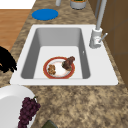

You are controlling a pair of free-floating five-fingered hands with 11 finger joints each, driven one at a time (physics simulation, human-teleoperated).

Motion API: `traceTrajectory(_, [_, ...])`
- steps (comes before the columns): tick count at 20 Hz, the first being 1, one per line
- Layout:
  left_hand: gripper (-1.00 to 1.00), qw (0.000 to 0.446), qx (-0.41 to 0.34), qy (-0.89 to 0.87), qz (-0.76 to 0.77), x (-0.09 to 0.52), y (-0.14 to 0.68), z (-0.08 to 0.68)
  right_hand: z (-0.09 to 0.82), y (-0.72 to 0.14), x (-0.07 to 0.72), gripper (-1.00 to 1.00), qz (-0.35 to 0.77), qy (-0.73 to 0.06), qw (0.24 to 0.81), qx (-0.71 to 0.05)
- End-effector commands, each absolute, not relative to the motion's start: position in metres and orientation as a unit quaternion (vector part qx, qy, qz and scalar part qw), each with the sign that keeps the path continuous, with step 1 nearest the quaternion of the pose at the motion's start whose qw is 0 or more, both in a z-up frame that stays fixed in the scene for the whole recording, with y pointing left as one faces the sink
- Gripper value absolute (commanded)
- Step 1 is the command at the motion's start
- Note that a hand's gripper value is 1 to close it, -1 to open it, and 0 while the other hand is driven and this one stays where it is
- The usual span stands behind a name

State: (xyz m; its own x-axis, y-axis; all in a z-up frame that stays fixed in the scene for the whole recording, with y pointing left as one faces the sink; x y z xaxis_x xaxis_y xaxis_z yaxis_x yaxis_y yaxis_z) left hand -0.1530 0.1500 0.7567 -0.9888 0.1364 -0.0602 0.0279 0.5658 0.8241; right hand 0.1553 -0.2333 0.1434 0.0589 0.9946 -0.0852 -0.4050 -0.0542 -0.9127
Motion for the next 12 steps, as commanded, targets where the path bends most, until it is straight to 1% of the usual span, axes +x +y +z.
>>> traceTrajectory(1, [-1.0,0.048,0.053,0.864,0.498,-0.162,0.136,0.772,0.143,-0.233,0.155,0.0,0.591,-0.349,0.593,-0.422])
traceTrajectory(2, [-1.0,0.055,0.045,0.882,0.465,-0.155,0.148,0.759,0.143,-0.233,0.155,0.0,0.591,-0.349,0.593,-0.422])
traceTrajectory(5, [-1.0,0.054,0.045,0.882,0.465,-0.157,0.146,0.761,0.143,-0.233,0.155,0.0,0.591,-0.349,0.593,-0.422])
traceTrajectory(6, [-1.0,0.047,0.054,0.883,0.464,-0.155,0.146,0.761,0.143,-0.233,0.155,0.0,0.591,-0.349,0.593,-0.422])
traceTrajectory(7, [-1.0,0.038,0.061,0.876,0.476,-0.155,0.146,0.766,0.143,-0.233,0.155,0.0,0.591,-0.349,0.593,-0.422])
traceTrajectory(8, [-1.0,0.038,0.065,0.865,0.495,-0.149,0.15,0.778,0.143,-0.233,0.155,0.0,0.591,-0.349,0.593,-0.422])
traceTrajectory(12, [-1.0,0.044,0.066,0.847,0.526,-0.15,0.156,0.77,0.143,-0.233,0.155,0.0,0.591,-0.349,0.593,-0.422])
